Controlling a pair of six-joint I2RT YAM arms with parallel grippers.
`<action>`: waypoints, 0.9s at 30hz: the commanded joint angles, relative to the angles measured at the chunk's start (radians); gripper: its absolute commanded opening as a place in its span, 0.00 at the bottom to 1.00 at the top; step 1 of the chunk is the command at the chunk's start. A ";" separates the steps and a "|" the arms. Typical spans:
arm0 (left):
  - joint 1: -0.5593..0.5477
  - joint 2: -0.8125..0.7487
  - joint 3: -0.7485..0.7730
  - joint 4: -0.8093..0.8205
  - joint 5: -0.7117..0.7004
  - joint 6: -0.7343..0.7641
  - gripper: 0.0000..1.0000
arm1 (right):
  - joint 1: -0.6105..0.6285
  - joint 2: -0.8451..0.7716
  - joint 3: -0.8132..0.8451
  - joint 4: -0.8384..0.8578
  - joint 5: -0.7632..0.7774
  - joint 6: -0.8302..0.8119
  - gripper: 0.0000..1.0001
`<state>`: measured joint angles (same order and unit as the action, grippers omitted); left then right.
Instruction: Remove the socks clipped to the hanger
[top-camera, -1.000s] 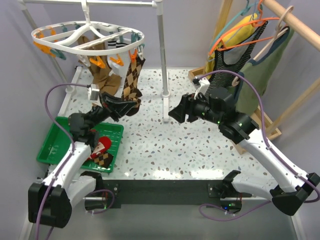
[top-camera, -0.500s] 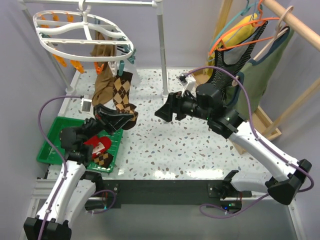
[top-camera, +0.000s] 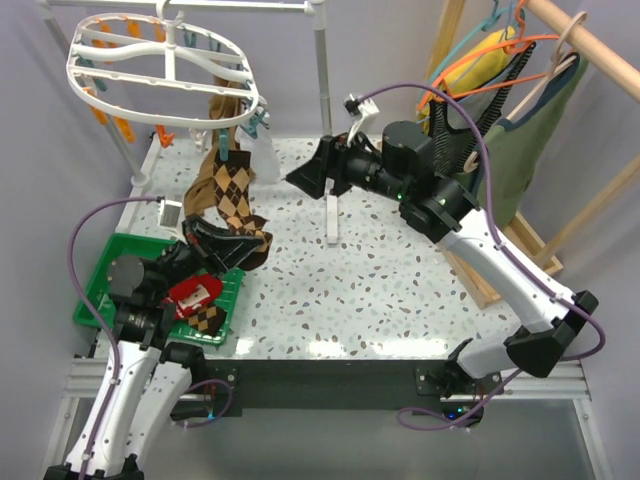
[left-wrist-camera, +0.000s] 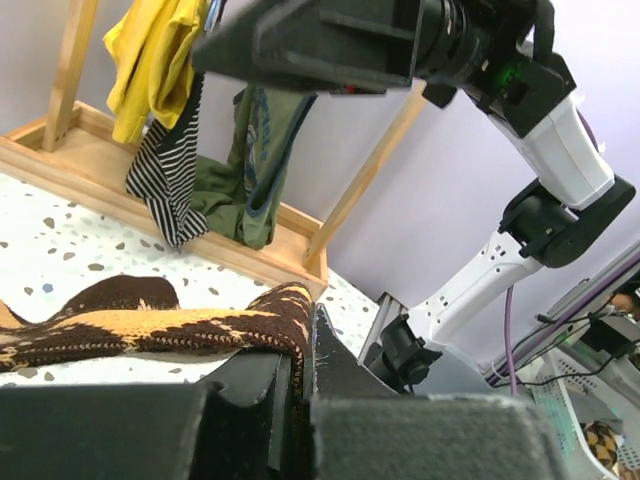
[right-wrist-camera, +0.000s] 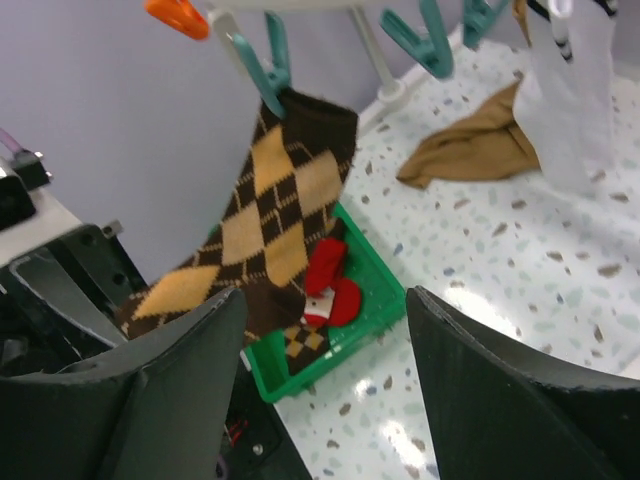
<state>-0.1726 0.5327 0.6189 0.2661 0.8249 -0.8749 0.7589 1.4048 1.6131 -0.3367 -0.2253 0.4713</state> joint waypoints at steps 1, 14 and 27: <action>-0.007 -0.026 0.054 -0.110 -0.027 0.068 0.03 | -0.001 0.109 0.111 0.151 -0.117 -0.029 0.71; -0.021 -0.039 0.097 -0.229 -0.063 0.140 0.03 | 0.020 0.390 0.406 0.194 -0.131 -0.095 0.83; -0.038 -0.039 0.081 -0.162 -0.041 0.077 0.03 | -0.044 0.436 0.309 0.481 -0.305 0.073 0.89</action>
<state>-0.2020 0.4950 0.6846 0.0471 0.7712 -0.7708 0.7509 1.8153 1.9285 -0.0059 -0.4557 0.4694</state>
